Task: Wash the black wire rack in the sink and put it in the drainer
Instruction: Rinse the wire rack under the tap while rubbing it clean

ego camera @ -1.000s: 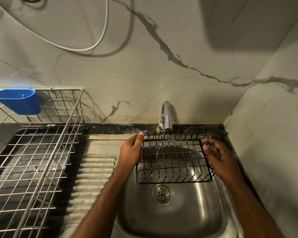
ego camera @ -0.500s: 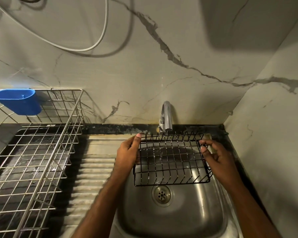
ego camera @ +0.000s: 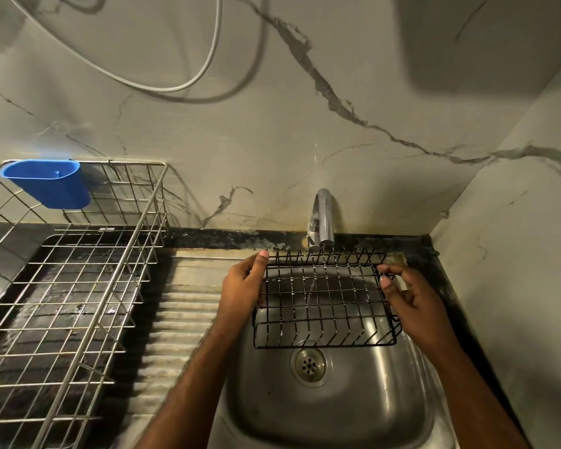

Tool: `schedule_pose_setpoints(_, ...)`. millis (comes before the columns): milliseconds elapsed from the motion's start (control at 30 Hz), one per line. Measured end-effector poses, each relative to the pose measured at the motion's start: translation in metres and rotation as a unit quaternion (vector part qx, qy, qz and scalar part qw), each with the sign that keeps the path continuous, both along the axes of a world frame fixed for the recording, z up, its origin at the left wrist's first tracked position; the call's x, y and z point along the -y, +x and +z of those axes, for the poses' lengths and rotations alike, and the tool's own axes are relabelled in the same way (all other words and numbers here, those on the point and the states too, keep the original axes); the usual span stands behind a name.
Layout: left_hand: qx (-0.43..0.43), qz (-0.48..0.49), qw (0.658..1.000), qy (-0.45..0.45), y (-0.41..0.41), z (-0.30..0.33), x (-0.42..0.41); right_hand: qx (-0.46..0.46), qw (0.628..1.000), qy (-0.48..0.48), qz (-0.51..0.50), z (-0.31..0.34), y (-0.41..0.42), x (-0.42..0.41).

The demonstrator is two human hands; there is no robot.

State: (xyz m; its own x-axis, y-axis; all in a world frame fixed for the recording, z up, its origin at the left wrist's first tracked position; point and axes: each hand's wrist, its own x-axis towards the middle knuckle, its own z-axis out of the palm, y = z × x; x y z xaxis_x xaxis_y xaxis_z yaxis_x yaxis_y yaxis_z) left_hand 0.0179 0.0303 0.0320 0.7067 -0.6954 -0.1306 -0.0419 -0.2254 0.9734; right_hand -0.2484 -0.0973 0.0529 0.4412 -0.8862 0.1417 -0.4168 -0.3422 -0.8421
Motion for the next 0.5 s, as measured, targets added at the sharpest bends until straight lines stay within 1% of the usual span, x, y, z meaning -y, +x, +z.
schedule_pose_setpoints(100,0.016,-0.007,1.000,0.005,0.0006,0.0000,0.0034,0.002,1.000,0.004,-0.004,0.0000,-0.0001,0.0019)
schedule_pose_setpoints(400,0.003,-0.010,1.000,0.007,-0.0019,-0.0028,0.0069,0.011,1.000,0.003,-0.004,-0.0042,-0.0042,0.0072)
schedule_pose_setpoints(500,0.011,-0.005,1.000,0.011,-0.0030,-0.0036,0.0070,0.008,1.000,-0.003,-0.003,-0.0033,-0.0041,0.0076)
